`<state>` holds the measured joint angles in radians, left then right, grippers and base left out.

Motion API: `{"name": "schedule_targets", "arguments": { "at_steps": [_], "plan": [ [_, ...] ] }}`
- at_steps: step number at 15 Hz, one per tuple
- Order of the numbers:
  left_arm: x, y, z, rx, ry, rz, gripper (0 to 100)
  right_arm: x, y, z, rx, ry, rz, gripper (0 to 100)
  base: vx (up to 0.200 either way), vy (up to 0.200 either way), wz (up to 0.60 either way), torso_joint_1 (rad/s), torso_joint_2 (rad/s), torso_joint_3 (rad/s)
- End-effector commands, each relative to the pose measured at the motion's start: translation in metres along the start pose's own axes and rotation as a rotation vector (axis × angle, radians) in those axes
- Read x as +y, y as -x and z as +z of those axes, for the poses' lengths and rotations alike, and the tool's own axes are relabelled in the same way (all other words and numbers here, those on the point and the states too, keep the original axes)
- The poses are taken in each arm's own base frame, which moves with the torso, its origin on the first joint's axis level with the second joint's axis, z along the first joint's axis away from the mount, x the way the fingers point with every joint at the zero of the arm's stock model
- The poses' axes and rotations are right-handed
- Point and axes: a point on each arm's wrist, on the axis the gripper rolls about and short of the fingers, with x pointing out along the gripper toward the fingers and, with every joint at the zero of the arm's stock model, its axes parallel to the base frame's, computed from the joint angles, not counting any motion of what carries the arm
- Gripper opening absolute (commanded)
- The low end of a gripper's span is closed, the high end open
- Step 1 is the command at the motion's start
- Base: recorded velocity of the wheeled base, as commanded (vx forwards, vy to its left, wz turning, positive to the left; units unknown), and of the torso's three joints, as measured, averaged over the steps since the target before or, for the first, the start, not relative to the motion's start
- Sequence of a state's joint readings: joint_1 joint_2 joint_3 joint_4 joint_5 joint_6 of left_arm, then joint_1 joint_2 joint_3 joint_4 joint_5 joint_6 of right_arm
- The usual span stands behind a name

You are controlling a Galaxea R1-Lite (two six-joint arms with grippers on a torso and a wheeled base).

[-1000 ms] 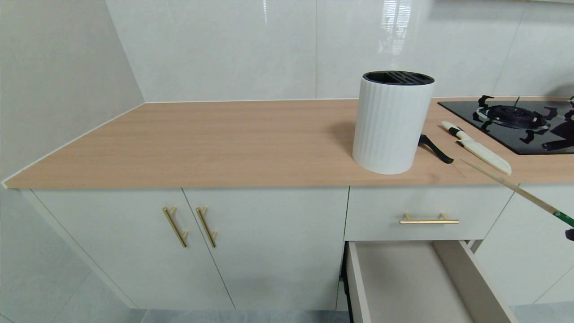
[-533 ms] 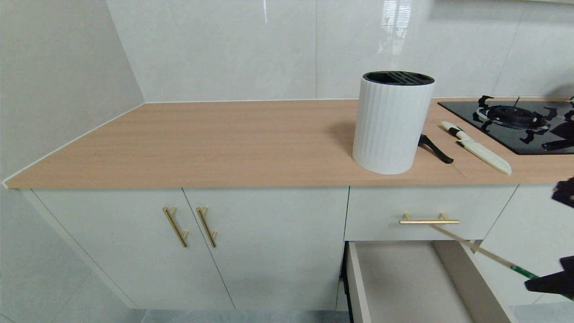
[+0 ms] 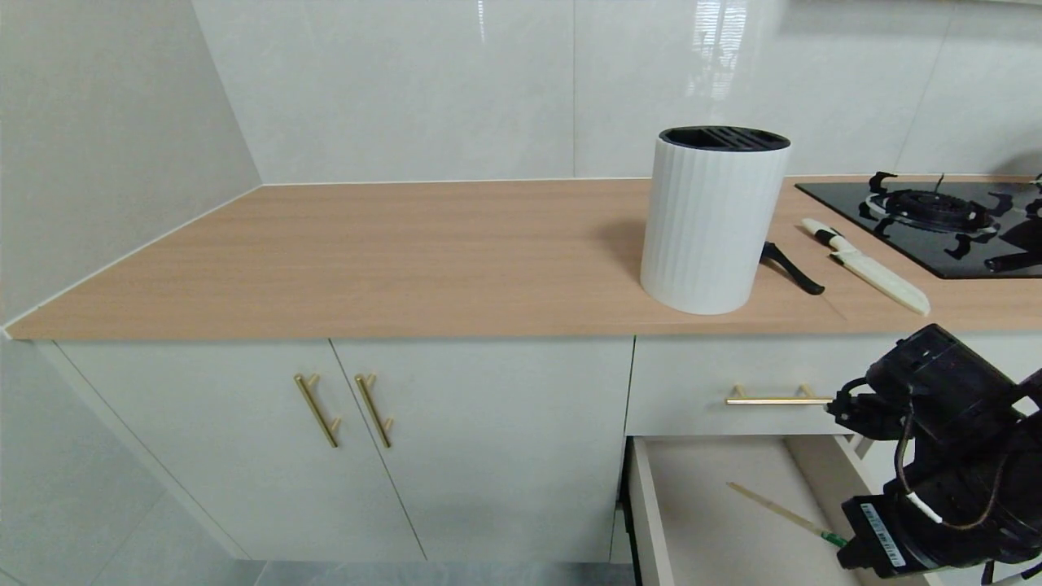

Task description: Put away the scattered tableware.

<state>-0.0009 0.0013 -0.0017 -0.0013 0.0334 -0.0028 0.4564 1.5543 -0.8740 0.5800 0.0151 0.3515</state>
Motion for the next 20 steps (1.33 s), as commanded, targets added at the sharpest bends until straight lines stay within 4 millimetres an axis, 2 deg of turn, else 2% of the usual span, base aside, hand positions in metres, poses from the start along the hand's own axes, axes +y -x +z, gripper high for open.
{"name": "schedule_targets", "arguments": {
  "at_steps": [1, 13, 16, 18, 20],
  "plan": [
    [0.000, 0.000, 0.000, 0.000, 0.000, 0.000, 100, 0.002, -0.008, -0.002, 0.035, 0.012, -0.010, 0, 0.000, 0.000, 0.00, -0.129, 0.30, 0.173],
    [0.000, 0.000, 0.000, 0.000, 0.000, 0.000, 100, 0.002, -0.010, -0.001, 0.009, 0.014, -0.022, 0, 0.000, 0.000, 0.00, -0.161, 0.44, 0.274],
    [0.000, 0.000, 0.000, 0.000, 0.000, 0.001, 100, 0.004, -0.010, 0.004, -0.040, 0.016, -0.004, 0, 0.000, 0.000, 0.00, -0.043, 0.14, 0.089],
    [0.000, 0.000, 0.000, 0.000, 0.000, 0.000, 100, 0.008, -0.019, 0.015, -0.096, 0.017, 0.016, 0, 0.000, 0.000, 0.00, 0.000, 0.00, 0.000],
    [0.000, 0.000, 0.000, 0.000, 0.000, 0.000, 100, 0.014, -0.046, 0.034, -0.129, 0.016, 0.007, 0, 0.000, 0.000, 0.00, 0.000, 0.00, 0.000]
  ]
}}
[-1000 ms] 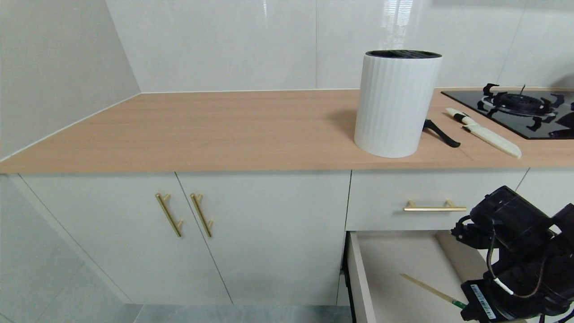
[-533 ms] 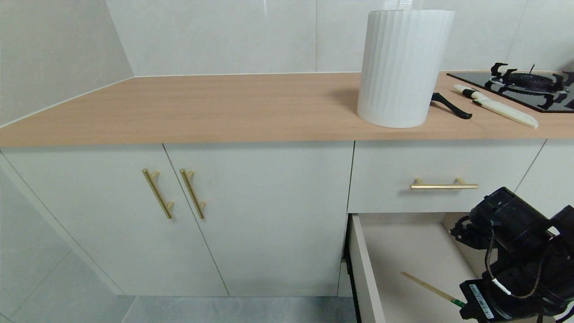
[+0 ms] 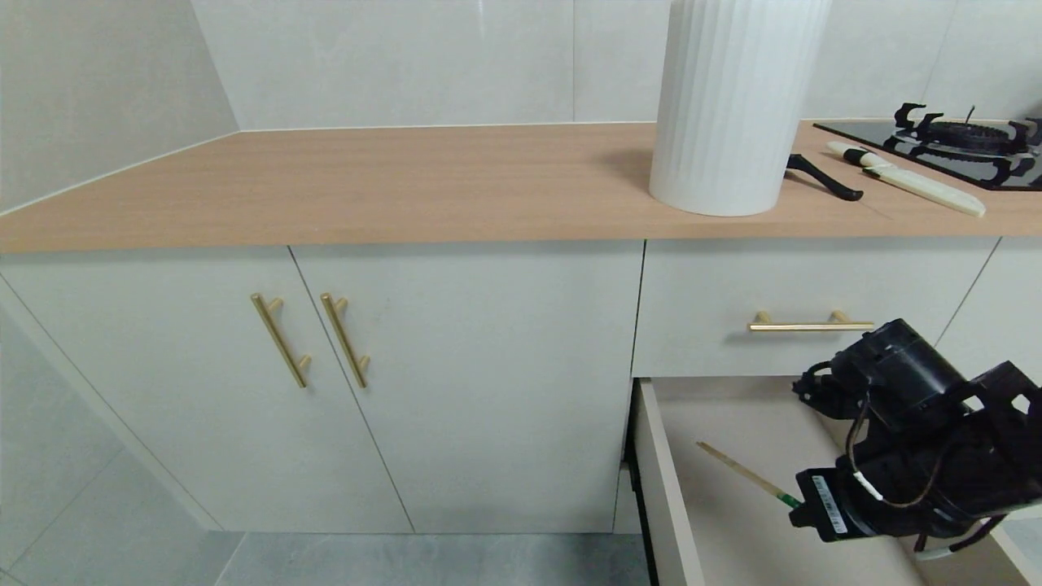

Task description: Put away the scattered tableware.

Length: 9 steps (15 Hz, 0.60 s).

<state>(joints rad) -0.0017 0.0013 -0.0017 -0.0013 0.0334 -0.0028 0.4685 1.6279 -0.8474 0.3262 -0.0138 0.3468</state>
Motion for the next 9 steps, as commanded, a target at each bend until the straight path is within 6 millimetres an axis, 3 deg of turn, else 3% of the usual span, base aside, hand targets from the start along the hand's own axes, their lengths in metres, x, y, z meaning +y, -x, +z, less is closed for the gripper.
{"name": "schedule_targets", "arguments": {
  "at_steps": [1, 3, 6, 9],
  "plan": [
    [0.000, 0.000, 0.000, 0.000, 0.000, 0.001, 100, 0.004, -0.047, 0.009, 0.031, 0.006, -0.057, 0, 0.000, 0.000, 0.00, 0.000, 0.00, 0.000],
    [0.000, 0.000, 0.000, 0.000, 0.000, 0.002, 100, 0.005, -0.084, 0.005, 0.067, 0.019, -0.126, 0, 0.000, 0.000, 0.00, 0.000, 0.00, 0.000],
    [0.000, 0.000, 0.000, 0.000, 0.000, 0.001, 100, 0.003, -0.122, -0.003, 0.027, 0.021, -0.115, 0, 0.000, 0.000, 0.00, 0.000, 0.00, 0.000],
    [0.000, 0.000, 0.000, 0.000, 0.000, 0.001, 100, 0.001, -0.143, -0.009, 0.050, 0.026, -0.157, 0, 0.000, 0.000, 0.00, 0.000, 0.00, 0.000]
  ]
}}
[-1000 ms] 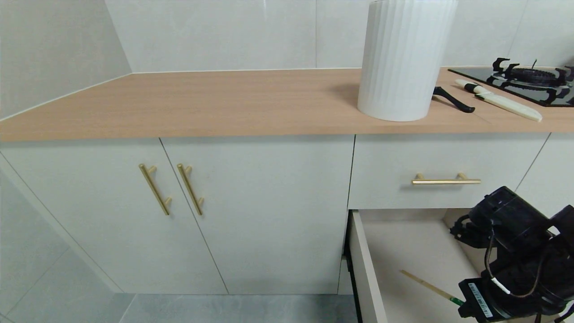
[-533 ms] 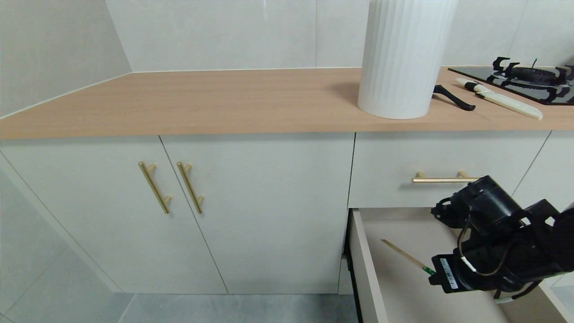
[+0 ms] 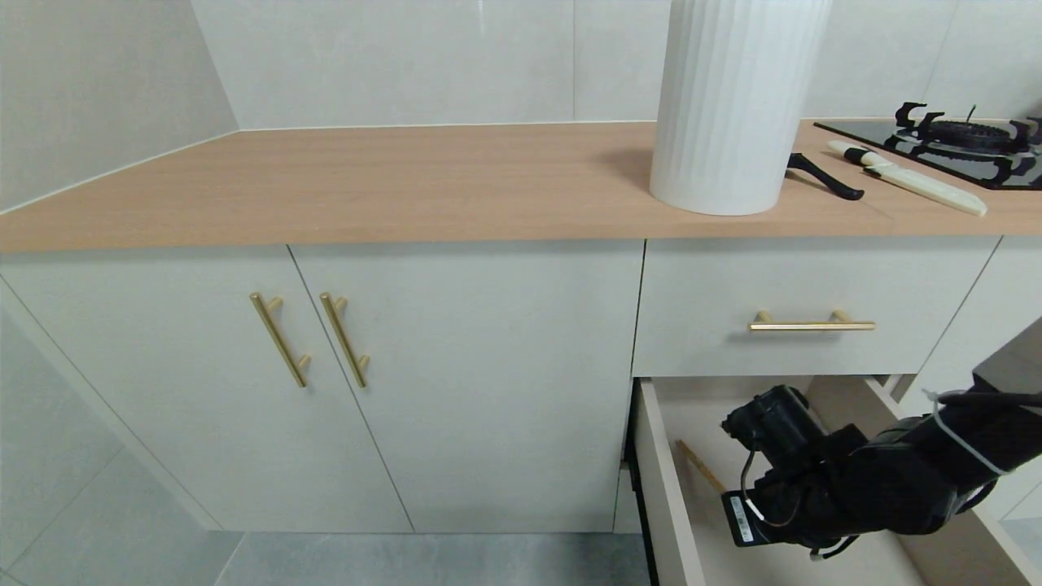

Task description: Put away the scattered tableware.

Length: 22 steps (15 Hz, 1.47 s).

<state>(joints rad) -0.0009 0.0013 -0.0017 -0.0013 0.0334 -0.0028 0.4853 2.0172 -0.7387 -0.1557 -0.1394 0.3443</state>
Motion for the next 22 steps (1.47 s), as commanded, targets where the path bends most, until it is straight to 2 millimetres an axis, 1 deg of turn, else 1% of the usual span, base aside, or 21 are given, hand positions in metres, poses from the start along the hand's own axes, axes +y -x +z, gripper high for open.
{"name": "schedule_targets", "arguments": {
  "at_steps": [1, 4, 12, 13, 16, 17, 18, 20, 21, 22],
  "plan": [
    [0.000, 0.000, 0.000, 0.000, 0.000, 0.001, 100, -0.001, -0.027, -0.013, 0.083, 0.014, -0.052, 0, 0.000, 0.000, 0.00, 0.000, 0.00, 0.000],
    [0.000, 0.000, 0.000, 0.000, 0.000, 0.000, 100, 0.000, -0.039, -0.015, 0.072, 0.013, -0.055, 0, 0.000, 0.000, 0.00, 0.000, 0.00, 0.000],
    [0.000, 0.000, 0.000, 0.000, 0.000, 0.000, 100, 0.000, -0.041, -0.014, 0.062, 0.006, -0.053, 0, 0.000, 0.000, 0.00, 0.000, 0.00, 0.000],
    [0.000, 0.000, 0.000, 0.000, 0.000, 0.000, 100, 0.000, -0.041, -0.014, 0.062, 0.006, -0.053, 100, 0.000, 0.000, 0.00, 0.000, 0.00, 0.000],
    [0.000, 0.000, 0.000, 0.000, 0.000, 0.000, 100, 0.000, -0.038, -0.013, 0.053, 0.004, -0.050, 100, 0.000, 0.000, 0.00, 0.000, 0.00, 0.000],
    [0.000, 0.000, 0.000, 0.000, 0.000, 0.000, 100, -0.001, -0.033, -0.013, 0.044, 0.003, -0.048, 100, 0.000, 0.000, 0.00, 0.000, 0.00, 0.000],
    [0.000, 0.000, 0.000, 0.000, 0.000, 0.000, 100, -0.002, -0.022, -0.011, 0.019, 0.000, -0.039, 100, 0.000, 0.000, 0.00, 0.000, 0.00, 0.000],
    [0.000, 0.000, 0.000, 0.000, 0.000, 0.000, 100, -0.005, 0.021, -0.002, -0.096, -0.014, 0.005, 100, 0.000, 0.000, 0.00, 0.000, 0.00, 0.000],
    [0.000, 0.000, 0.000, 0.000, 0.000, 0.000, 100, -0.011, 0.046, 0.002, -0.138, -0.025, 0.013, 100, 0.000, 0.000, 0.00, 0.000, 0.00, 0.000],
    [0.000, 0.000, 0.000, 0.000, 0.000, 0.001, 100, -0.024, 0.073, 0.006, -0.165, -0.042, 0.002, 100, 0.000, 0.000, 0.00, 0.000, 0.00, 0.000]
  ]
}}
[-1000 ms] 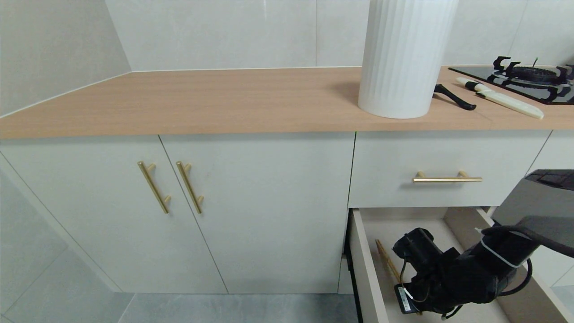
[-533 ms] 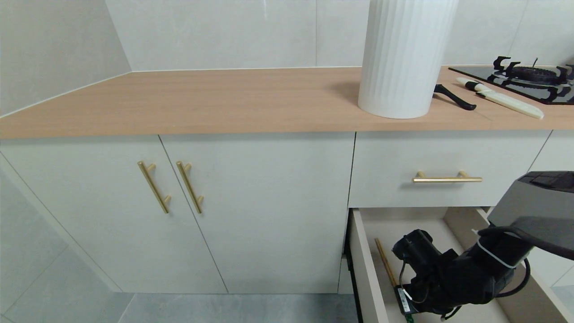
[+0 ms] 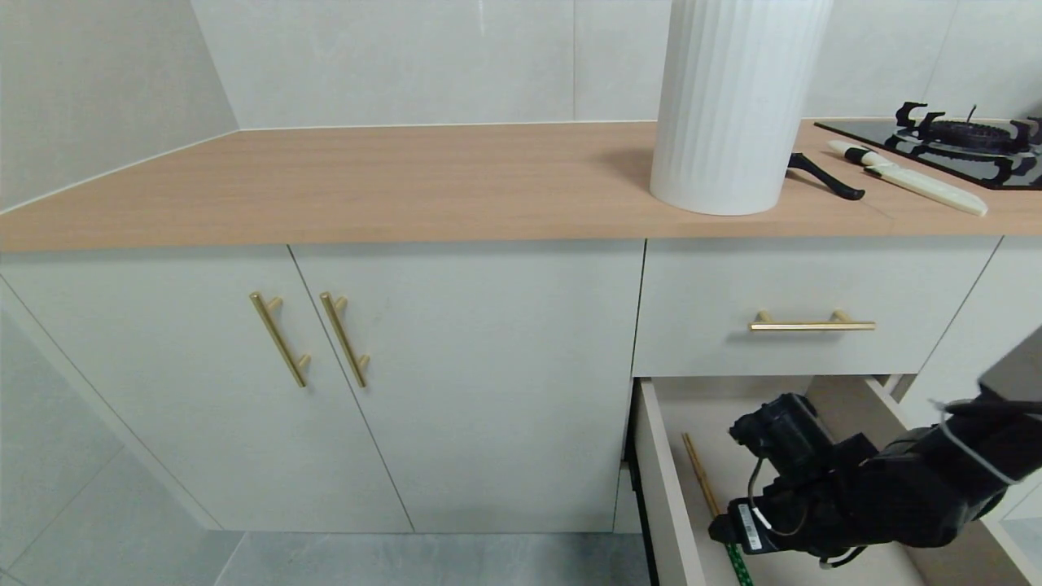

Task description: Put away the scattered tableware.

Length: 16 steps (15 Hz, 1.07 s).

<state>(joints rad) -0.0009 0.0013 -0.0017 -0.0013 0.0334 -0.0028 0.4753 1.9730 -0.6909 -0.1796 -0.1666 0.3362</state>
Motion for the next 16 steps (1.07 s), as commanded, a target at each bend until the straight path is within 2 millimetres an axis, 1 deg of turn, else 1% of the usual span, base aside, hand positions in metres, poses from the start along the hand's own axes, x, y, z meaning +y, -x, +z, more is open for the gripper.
{"name": "schedule_targets", "arguments": {
  "at_steps": [1, 3, 4, 5, 6, 7, 8, 12, 15, 16],
  "plan": [
    [0.000, 0.000, 0.000, 0.000, 0.000, 0.000, 100, -0.037, 0.091, 0.022, -0.180, -0.064, 0.015, 100, 0.000, 0.000, 0.00, 0.000, 0.00, 0.000],
    [0.000, 0.000, 0.000, 0.000, 0.000, 0.000, 100, -0.073, 0.145, 0.029, -0.238, -0.128, 0.033, 100, 0.000, 0.000, 0.00, 0.000, 0.00, 0.000],
    [0.000, 0.000, 0.000, 0.000, 0.000, 0.000, 100, -0.084, 0.168, 0.030, -0.243, -0.140, 0.042, 100, 0.000, 0.000, 0.00, 0.000, 0.00, 0.000],
    [0.000, 0.000, 0.000, 0.000, 0.000, 0.000, 100, -0.089, 0.187, 0.029, -0.221, -0.152, 0.048, 100, 0.000, 0.000, 0.00, 0.000, 0.00, 0.000],
    [0.000, 0.000, 0.000, 0.000, 0.000, 0.000, 100, -0.090, 0.196, 0.028, -0.200, -0.154, 0.050, 100, 0.000, 0.000, 0.00, 0.000, 0.00, 0.000],
    [0.000, 0.000, 0.000, 0.000, 0.000, 0.001, 100, -0.090, 0.198, 0.026, -0.174, -0.151, 0.048, 100, 0.000, 0.000, 0.00, 0.000, 0.00, 0.000],
    [0.000, 0.000, 0.000, 0.000, 0.000, 0.000, 100, -0.090, 0.195, 0.026, -0.163, -0.135, 0.042, 100, 0.000, 0.000, 0.00, 0.000, 0.00, 0.000],
    [0.000, 0.000, 0.000, 0.000, 0.000, 0.000, 100, -0.091, 0.197, 0.024, -0.170, -0.116, 0.035, 100, 0.000, 0.000, 0.00, 0.000, 0.00, 0.000],
    [0.000, 0.000, 0.000, 0.000, 0.000, 0.000, 100, -0.091, 0.202, 0.016, -0.180, -0.067, 0.032, 100, 0.000, 0.000, 0.00, 0.000, 0.00, 0.000],
    [0.000, 0.000, 0.000, 0.000, 0.000, 0.000, 100, -0.091, 0.207, 0.012, -0.197, -0.035, 0.030, 100, 0.000, 0.000, 0.00, 0.000, 0.00, 0.000]
  ]
}}
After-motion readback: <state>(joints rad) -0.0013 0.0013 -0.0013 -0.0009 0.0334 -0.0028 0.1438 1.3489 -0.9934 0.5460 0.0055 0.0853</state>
